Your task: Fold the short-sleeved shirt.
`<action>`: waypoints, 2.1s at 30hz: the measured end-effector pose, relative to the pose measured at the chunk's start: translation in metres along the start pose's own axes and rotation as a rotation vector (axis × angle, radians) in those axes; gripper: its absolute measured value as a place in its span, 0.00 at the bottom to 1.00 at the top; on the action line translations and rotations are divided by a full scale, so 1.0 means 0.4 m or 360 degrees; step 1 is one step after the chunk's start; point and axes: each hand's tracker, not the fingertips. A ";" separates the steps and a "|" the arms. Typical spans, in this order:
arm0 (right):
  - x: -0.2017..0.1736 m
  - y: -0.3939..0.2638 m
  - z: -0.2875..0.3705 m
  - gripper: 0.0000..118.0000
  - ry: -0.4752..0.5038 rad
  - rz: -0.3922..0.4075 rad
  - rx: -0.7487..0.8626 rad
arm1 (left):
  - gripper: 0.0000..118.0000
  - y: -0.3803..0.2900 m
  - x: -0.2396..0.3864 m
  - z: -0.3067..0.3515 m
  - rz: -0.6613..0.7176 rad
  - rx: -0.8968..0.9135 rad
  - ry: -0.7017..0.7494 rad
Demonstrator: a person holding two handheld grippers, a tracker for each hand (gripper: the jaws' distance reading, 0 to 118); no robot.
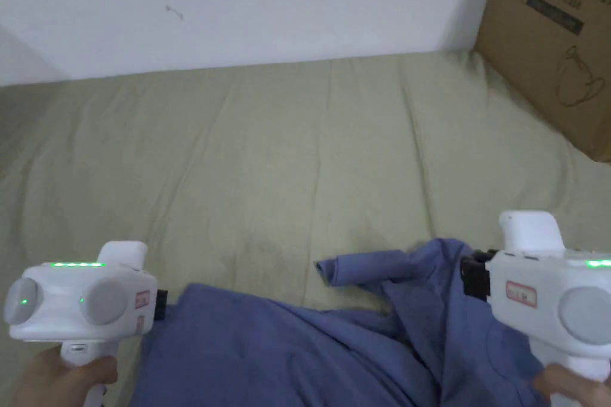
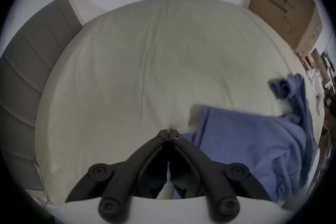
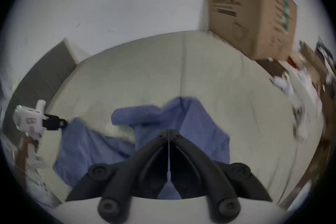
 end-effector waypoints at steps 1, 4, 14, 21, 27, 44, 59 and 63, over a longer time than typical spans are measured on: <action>0.007 0.045 -0.049 0.58 -0.0028 0.0135 -0.0042 | 0.00 0.000 -0.004 0.012 -0.0009 0.0012 -0.0008; 0.029 0.136 -0.205 0.91 -0.0035 0.0375 -0.0199 | 0.00 -0.002 -0.017 0.024 0.0026 0.0052 -0.0036; 0.056 0.120 -0.419 0.19 -0.0076 0.0318 -0.0605 | 0.00 0.002 -0.012 0.018 0.0038 0.0045 -0.0033; 0.083 0.224 -0.240 0.07 -0.0058 0.0152 -0.0288 | 0.00 0.028 -0.032 0.130 0.0080 0.0166 -0.0064; 0.131 0.366 0.038 0.07 -0.0120 0.0014 0.0041 | 0.00 0.091 -0.058 0.330 0.0050 0.0416 0.0044; 0.173 0.851 0.470 0.07 -0.0050 -0.0311 0.0631 | 0.00 0.566 -0.131 0.786 0.0119 0.1017 0.0352; 0.109 1.131 0.566 0.07 -0.0075 -0.0295 0.0893 | 0.00 0.823 -0.160 0.942 0.0191 0.1363 0.0513; 0.120 1.100 0.406 0.07 -0.0119 -0.0247 0.0722 | 0.00 0.797 -0.146 0.799 0.0157 0.1263 0.0551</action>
